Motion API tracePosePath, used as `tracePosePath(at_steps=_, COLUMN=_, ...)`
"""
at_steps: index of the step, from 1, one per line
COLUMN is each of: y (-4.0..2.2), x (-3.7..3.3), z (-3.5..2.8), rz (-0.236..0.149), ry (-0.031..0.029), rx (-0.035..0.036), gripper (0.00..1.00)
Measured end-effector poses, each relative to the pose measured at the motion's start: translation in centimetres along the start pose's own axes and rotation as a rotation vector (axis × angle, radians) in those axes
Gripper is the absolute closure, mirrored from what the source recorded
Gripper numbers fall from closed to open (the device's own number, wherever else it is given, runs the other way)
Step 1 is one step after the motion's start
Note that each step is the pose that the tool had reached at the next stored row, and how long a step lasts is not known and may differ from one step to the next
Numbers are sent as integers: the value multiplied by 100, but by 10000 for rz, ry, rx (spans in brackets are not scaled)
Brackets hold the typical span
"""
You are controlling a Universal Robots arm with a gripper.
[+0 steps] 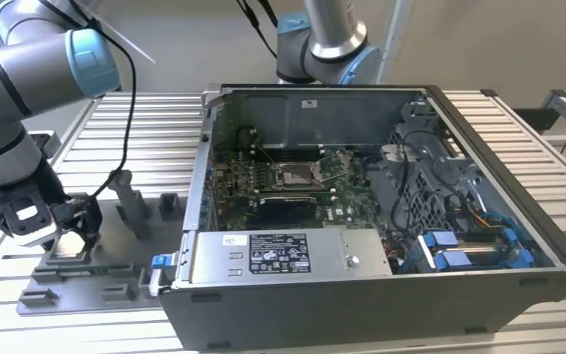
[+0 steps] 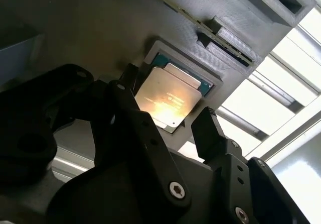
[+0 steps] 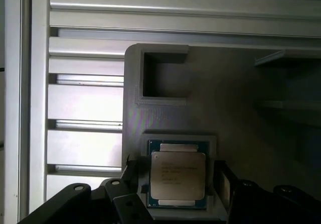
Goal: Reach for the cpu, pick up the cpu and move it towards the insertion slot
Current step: 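Pick up the cpu and move it towards the insertion slot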
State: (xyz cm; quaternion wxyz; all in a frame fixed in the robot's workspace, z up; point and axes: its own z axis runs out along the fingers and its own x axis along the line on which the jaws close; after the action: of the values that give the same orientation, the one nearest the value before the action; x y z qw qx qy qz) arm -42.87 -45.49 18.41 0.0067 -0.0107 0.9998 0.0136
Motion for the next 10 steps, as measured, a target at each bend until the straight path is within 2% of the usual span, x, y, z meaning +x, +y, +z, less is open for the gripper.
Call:
tracePosePath(at_steps=9, y=0, x=0, z=3, rz=0, ry=-1, rx=-1, gripper=0)
tracePosePath(at_steps=10, y=0, x=0, z=3, rz=0, ry=-1, rx=-1, gripper=100)
